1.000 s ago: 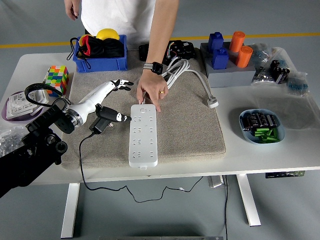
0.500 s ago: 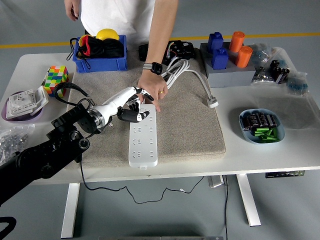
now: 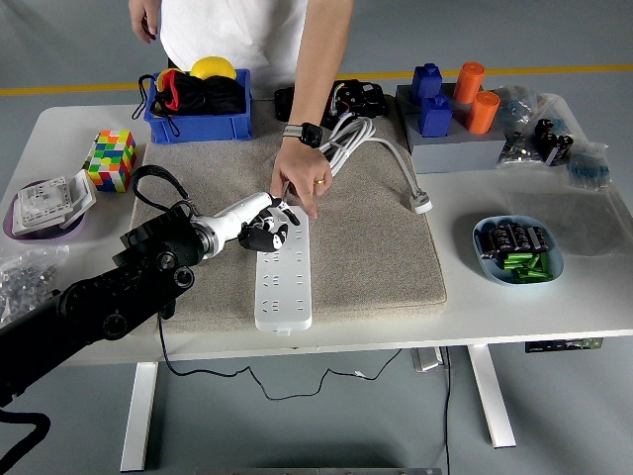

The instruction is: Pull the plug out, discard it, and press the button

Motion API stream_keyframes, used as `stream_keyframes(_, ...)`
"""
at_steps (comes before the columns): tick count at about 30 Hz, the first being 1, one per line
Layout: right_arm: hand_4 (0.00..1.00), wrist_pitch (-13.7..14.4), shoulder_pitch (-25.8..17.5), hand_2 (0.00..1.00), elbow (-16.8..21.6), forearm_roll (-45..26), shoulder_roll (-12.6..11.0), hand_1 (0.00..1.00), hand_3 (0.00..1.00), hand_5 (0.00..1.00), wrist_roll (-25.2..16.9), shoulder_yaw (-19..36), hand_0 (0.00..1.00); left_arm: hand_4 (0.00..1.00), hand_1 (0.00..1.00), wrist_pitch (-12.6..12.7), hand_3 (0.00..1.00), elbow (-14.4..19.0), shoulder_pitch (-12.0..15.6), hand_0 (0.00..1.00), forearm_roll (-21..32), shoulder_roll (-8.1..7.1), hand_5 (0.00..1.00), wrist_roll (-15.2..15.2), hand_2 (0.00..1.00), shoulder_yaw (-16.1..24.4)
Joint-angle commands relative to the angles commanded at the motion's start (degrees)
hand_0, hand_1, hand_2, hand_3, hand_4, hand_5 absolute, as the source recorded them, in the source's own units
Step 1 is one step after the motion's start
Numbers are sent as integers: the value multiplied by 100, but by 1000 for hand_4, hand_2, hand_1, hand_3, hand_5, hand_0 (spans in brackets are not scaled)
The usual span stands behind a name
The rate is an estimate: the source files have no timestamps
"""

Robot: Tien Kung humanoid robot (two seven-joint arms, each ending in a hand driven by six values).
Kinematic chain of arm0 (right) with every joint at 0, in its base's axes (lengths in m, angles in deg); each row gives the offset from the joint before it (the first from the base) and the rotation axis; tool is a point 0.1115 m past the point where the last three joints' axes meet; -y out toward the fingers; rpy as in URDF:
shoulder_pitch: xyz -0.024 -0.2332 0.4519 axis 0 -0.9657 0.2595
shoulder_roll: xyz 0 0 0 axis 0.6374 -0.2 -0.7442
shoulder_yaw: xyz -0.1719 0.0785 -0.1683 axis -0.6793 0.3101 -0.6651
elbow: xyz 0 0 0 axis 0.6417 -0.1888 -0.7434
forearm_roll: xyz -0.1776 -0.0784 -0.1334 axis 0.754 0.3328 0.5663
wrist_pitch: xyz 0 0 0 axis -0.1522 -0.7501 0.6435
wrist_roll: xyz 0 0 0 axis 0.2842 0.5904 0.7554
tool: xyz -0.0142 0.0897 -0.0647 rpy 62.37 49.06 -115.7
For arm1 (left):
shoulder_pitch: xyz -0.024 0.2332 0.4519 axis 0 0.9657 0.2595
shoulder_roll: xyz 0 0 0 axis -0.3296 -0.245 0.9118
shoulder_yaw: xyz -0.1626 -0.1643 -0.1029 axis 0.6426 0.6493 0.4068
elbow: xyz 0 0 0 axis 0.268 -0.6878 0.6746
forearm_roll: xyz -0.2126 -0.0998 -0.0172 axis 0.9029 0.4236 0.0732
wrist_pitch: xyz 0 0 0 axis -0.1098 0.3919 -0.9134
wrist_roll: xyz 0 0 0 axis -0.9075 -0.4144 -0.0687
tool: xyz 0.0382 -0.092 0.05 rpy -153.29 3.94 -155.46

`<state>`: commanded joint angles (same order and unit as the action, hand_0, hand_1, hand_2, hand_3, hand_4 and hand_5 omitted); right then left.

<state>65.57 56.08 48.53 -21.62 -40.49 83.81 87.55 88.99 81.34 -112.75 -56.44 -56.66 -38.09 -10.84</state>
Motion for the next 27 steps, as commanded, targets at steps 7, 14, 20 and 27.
stream_keyframes(7, 652, 2, 3, 644, 0, -9, 0, 662, 614, 472, -3, -16, 739, 342, 4, 44, 651, -179, -68, 5, -21, 69, 2, 36, 112, -4)
stream_keyframes(14, 652, 0, 0, 644, 0, 3, -5, 662, 614, 472, 10, -7, 739, 348, 3, 77, 655, -413, -174, 3, -127, 137, 2, 93, 112, -22)
stream_keyframes(20, 652, -3, 13, 644, 0, -12, -5, 662, 613, 473, 2, -20, 739, 347, 3, 86, 652, -594, -273, 2, -183, 176, 2, 138, 112, -109)
stream_keyframes(27, 652, 0, 6, 644, 0, 0, -5, 662, 613, 472, 9, -7, 739, 333, 3, 67, 649, -737, -323, 2, -232, 188, 2, 174, 111, -207)
